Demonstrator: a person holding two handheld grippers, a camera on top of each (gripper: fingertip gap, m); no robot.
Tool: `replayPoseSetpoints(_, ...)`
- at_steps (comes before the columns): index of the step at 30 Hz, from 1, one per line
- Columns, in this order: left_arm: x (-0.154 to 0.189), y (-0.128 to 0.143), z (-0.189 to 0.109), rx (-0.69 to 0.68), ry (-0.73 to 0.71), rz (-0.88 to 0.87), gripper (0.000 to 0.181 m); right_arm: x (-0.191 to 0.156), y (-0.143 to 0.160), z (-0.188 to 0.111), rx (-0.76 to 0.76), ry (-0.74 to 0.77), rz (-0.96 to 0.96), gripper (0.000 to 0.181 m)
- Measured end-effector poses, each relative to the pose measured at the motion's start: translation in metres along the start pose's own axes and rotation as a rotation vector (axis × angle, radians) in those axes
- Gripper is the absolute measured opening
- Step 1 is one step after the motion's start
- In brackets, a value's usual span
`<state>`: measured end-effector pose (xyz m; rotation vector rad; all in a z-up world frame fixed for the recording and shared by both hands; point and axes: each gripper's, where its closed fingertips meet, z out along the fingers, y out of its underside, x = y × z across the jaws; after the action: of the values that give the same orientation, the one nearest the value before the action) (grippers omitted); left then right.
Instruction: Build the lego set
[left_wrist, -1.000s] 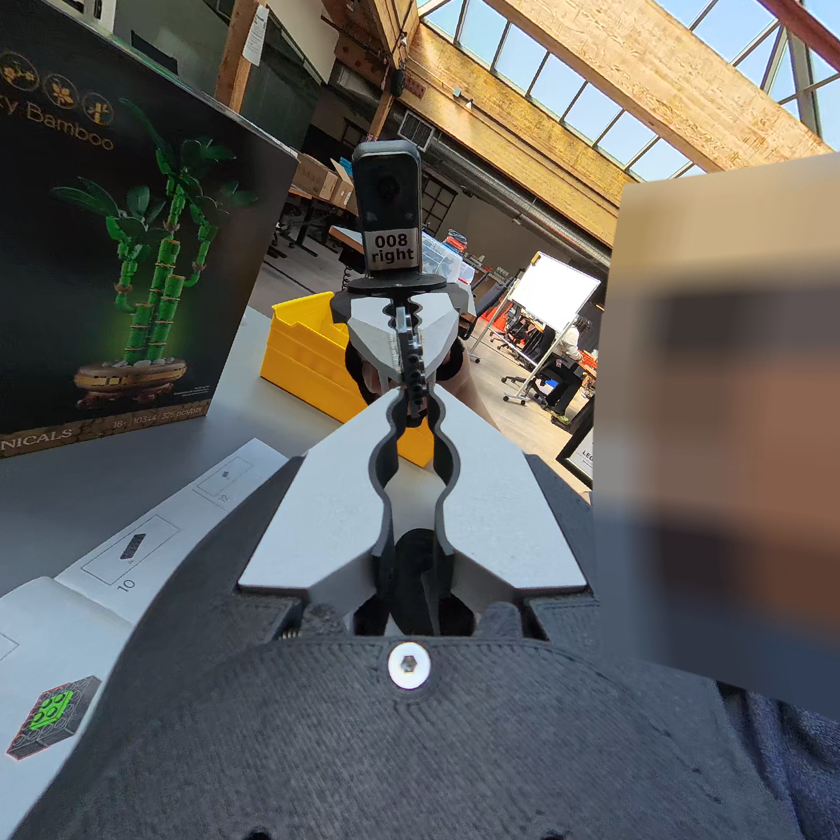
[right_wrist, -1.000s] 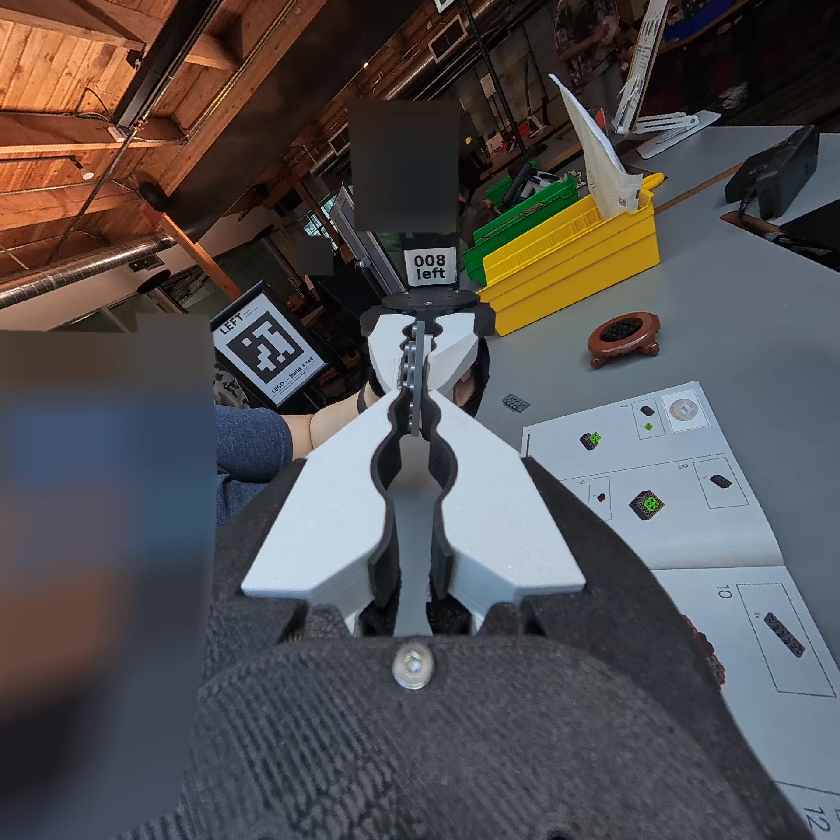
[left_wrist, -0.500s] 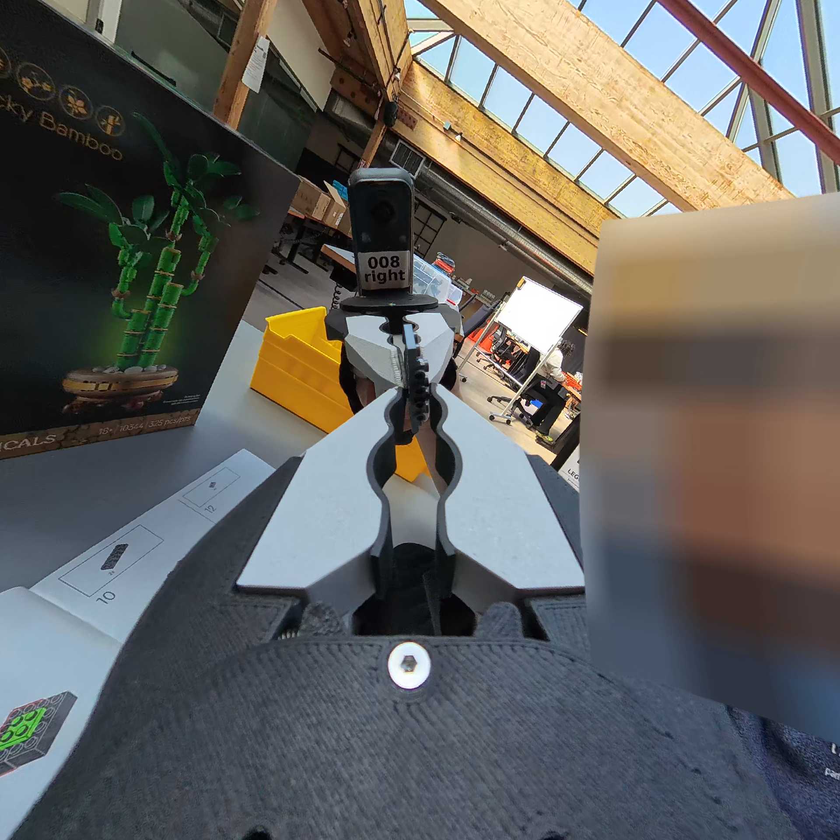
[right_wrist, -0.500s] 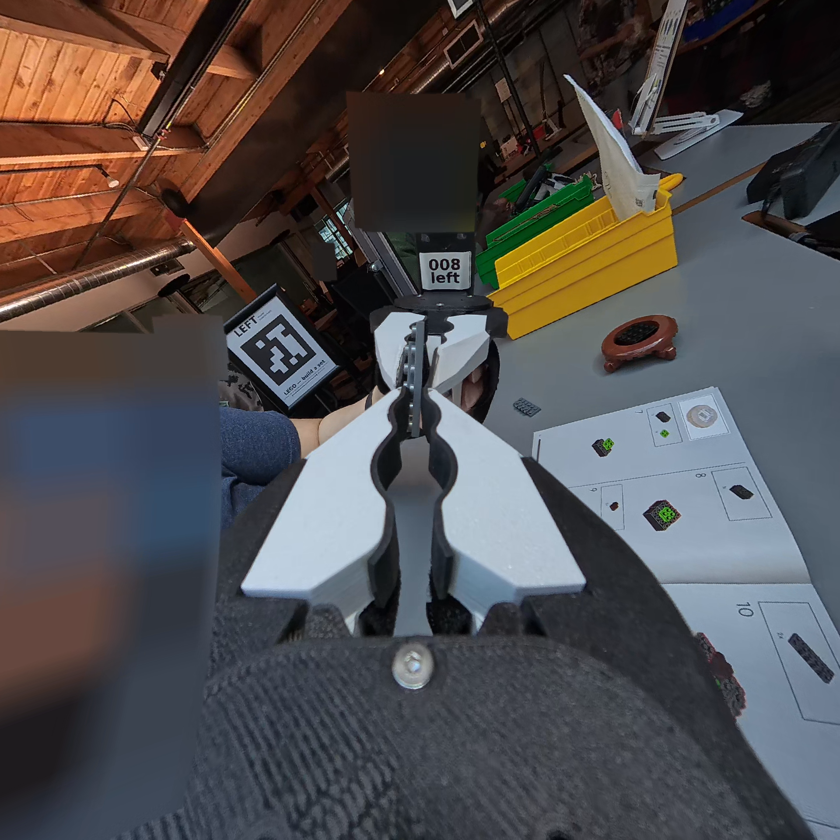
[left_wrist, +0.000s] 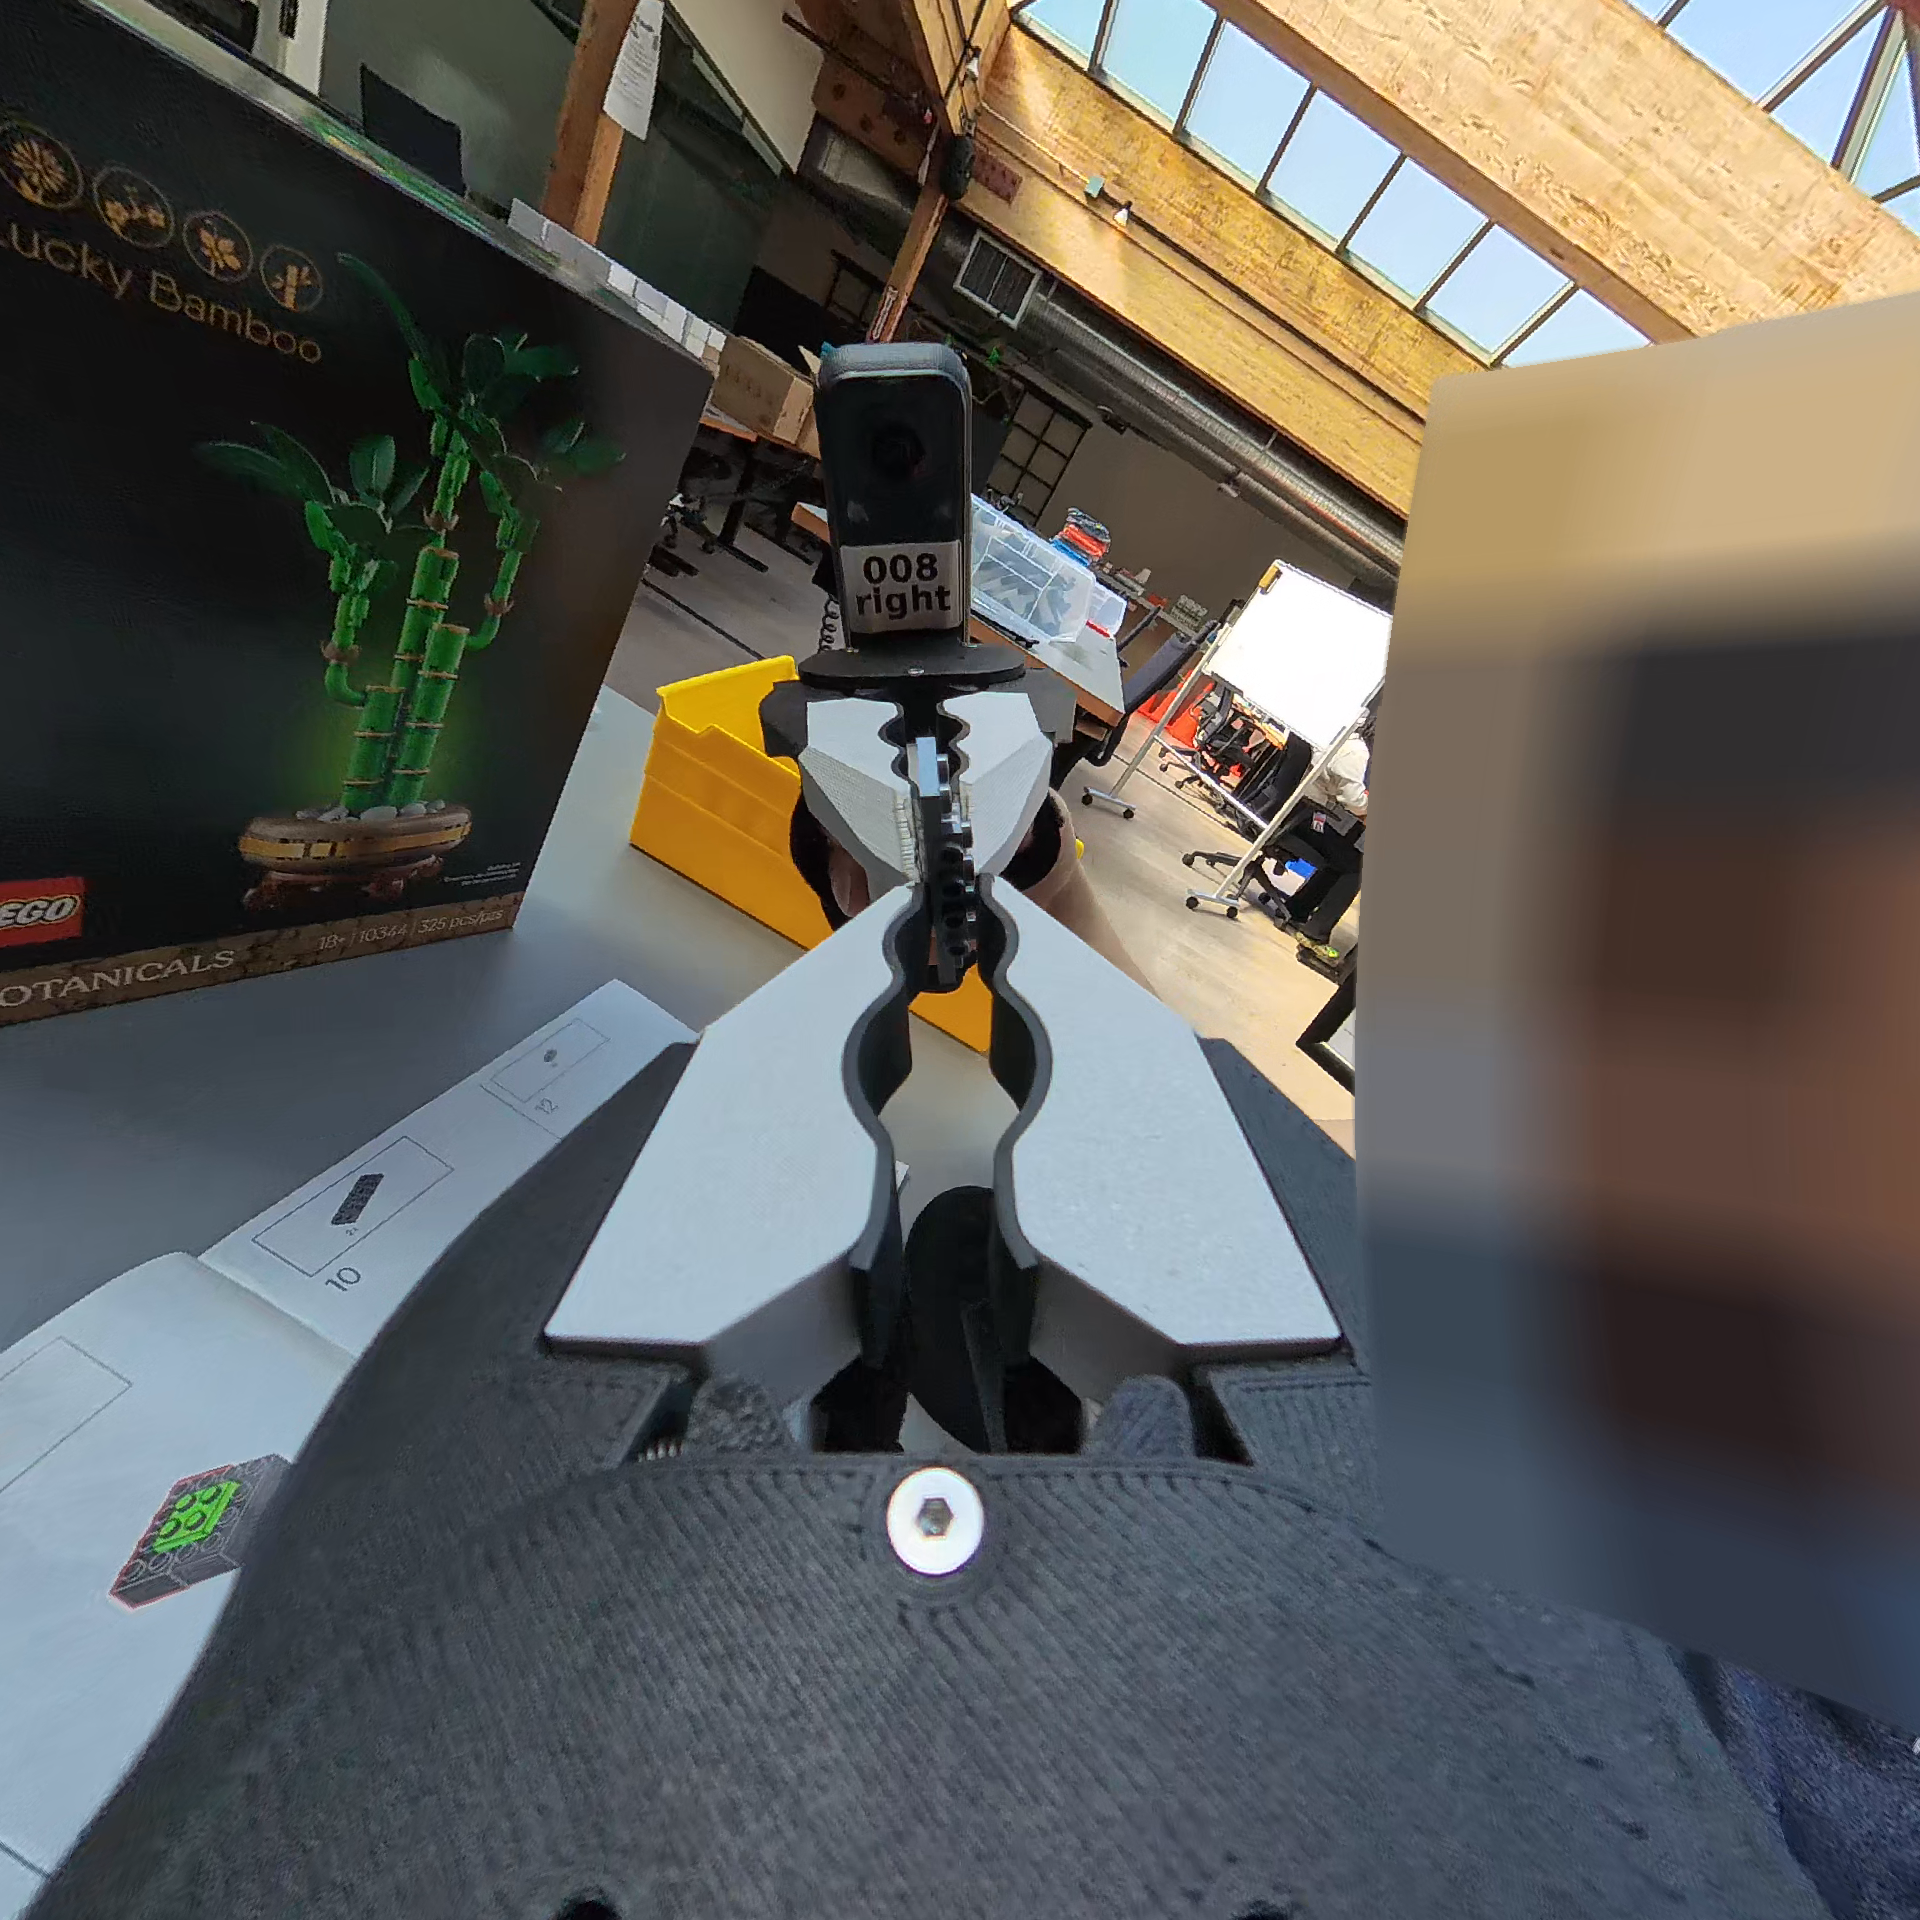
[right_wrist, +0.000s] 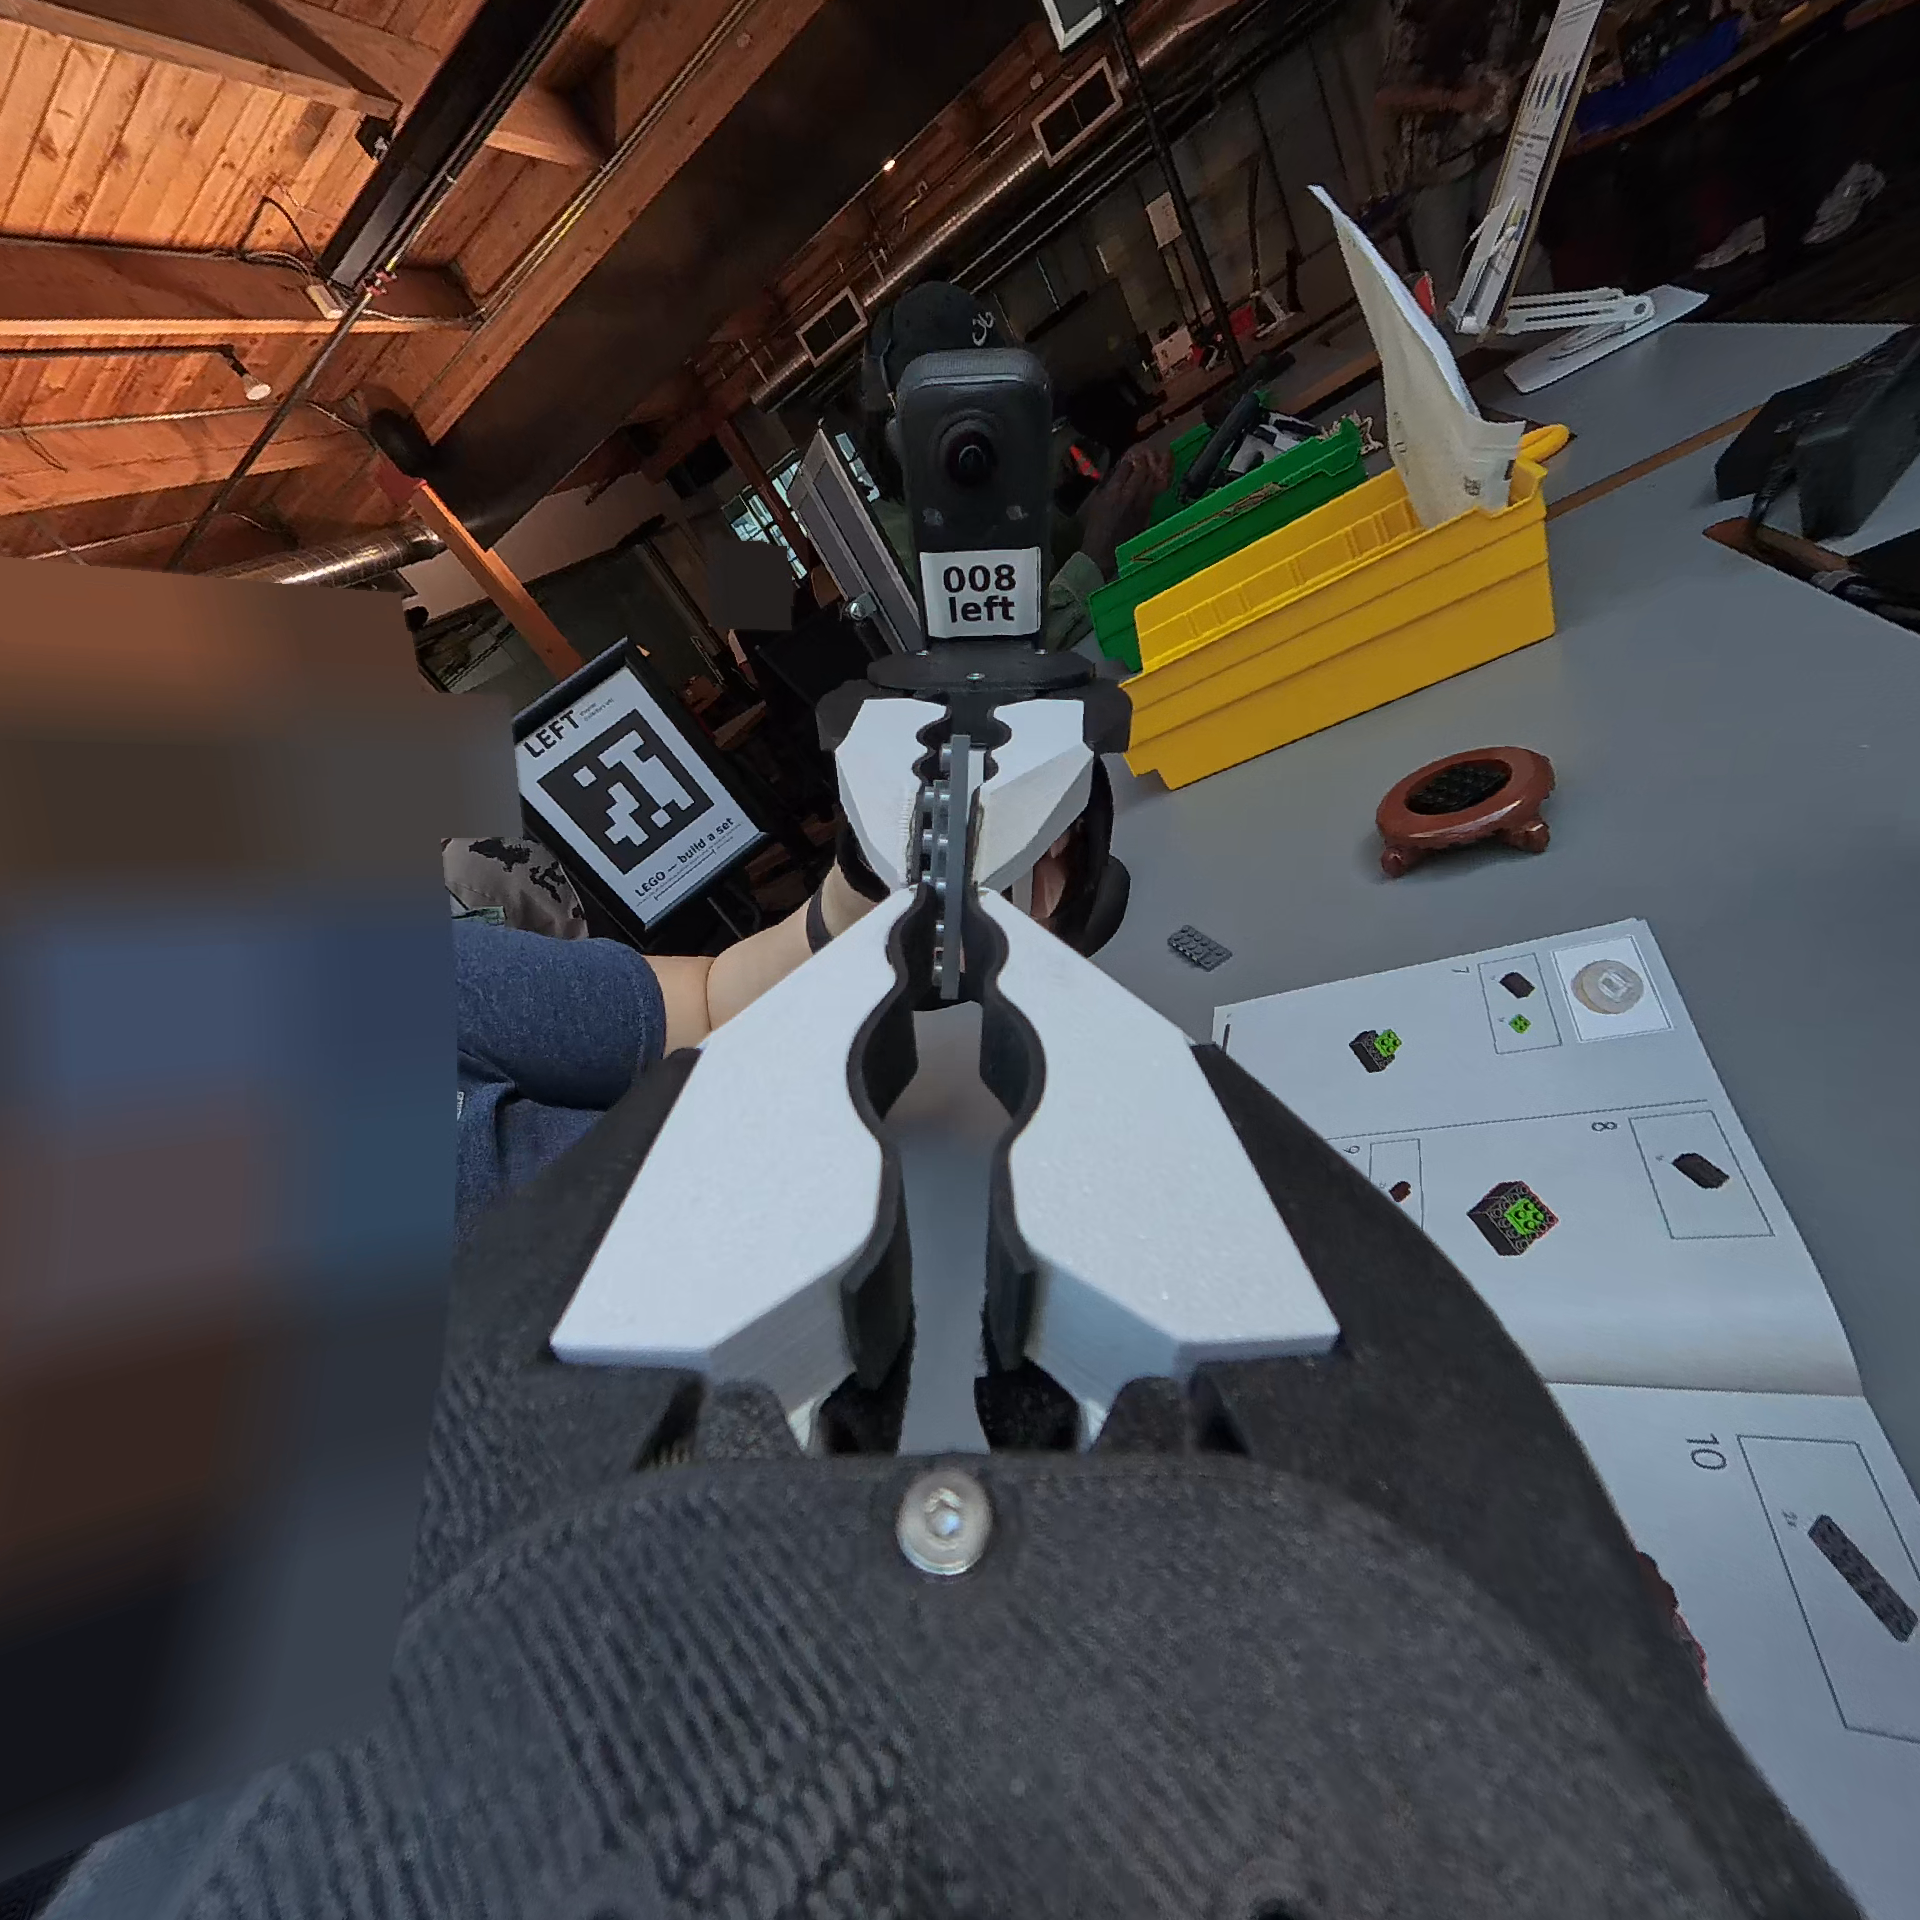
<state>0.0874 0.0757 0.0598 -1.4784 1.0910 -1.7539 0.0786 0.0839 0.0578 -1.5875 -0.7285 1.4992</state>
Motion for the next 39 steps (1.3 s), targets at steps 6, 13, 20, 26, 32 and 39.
replayPoseSetpoints(6, 0.002, -0.004, -0.013, 0.025, -0.049, 0.028, 0.008, -0.003, -0.003, 0.012, 0.030, -0.018, 0.000, 0.003)
replayPoseSetpoints(13, -0.001, 0.000, -0.021, 0.024, -0.094, 0.030, 0.006, 0.002, 0.002, 0.018, 0.006, 0.008, 0.015, 0.003)
replayPoseSetpoints(20, 0.003, 0.001, -0.012, 0.020, -0.047, -0.025, 0.007, -0.003, -0.003, 0.010, 0.020, 0.005, 0.014, 0.003)
replayPoseSetpoints(26, -0.004, 0.004, -0.001, -0.020, -0.069, 0.012, 0.006, 0.003, -0.003, 0.000, 0.007, 0.048, 0.009, 0.003)
replayPoseSetpoints(32, -0.005, -0.001, 0.007, -0.010, -0.038, -0.017, 0.008, 0.003, -0.008, -0.008, 0.028, 0.053, 0.005, 0.003)
replayPoseSetpoints(39, -0.011, 0.003, 0.008, -0.018, -0.045, -0.041, 0.009, 0.010, -0.005, -0.010, 0.022, 0.066, 0.034, 0.003)
